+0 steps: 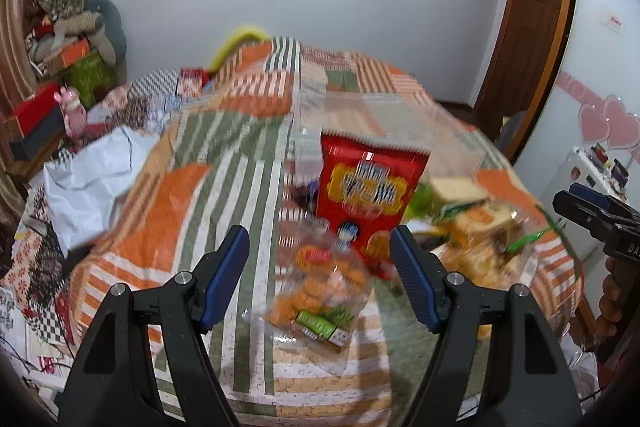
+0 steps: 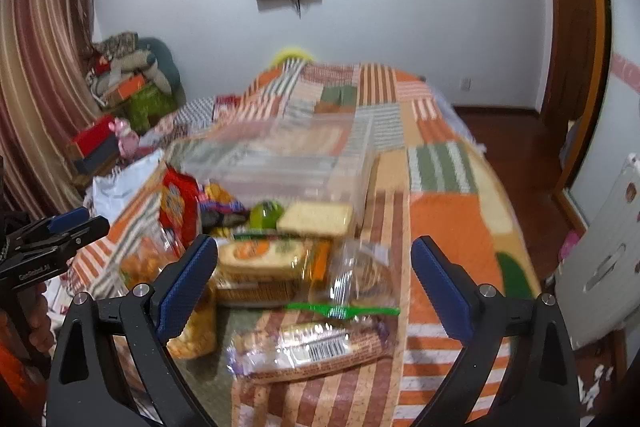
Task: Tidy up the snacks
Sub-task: 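Grasp the orange noodle-ball bag with the left tool while the right grasps the cookie bag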
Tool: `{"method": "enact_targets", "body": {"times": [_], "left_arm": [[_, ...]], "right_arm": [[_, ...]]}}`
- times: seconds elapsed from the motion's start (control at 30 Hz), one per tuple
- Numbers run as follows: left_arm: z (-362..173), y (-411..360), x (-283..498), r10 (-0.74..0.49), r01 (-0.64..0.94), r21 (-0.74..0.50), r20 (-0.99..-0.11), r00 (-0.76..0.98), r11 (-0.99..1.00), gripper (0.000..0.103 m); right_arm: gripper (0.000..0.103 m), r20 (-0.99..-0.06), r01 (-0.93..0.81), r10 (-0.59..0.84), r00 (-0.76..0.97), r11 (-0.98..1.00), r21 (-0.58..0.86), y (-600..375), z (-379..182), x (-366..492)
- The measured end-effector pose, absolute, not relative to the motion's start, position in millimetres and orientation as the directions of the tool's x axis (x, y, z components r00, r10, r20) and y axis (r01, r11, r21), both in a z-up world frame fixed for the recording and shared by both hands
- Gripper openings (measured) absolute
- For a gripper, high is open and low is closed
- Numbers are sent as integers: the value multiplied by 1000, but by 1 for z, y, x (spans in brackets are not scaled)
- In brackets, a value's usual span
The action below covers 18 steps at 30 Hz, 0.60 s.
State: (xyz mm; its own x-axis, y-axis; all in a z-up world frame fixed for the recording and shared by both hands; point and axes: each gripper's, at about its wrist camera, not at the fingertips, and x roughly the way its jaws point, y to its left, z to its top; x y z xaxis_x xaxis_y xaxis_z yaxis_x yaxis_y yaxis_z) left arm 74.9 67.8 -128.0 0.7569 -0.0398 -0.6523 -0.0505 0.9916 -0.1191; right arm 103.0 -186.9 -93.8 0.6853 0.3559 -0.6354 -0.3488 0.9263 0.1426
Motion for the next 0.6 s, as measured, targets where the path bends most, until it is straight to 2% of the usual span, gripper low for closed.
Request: {"method": "enact_targets", "body": {"times": [0.33,0.6], "left_arm": [[-178,67,97,-79,-48,-145,-757,648,988,73],[-196,65,106,-88,-39,-140,-786,612,989,74]], "right_arm": [[97,-737,-320,320,595,936,149,-194,-130,109],[97,-757,-282,282,589,950,134,-205,-137,124]]}}
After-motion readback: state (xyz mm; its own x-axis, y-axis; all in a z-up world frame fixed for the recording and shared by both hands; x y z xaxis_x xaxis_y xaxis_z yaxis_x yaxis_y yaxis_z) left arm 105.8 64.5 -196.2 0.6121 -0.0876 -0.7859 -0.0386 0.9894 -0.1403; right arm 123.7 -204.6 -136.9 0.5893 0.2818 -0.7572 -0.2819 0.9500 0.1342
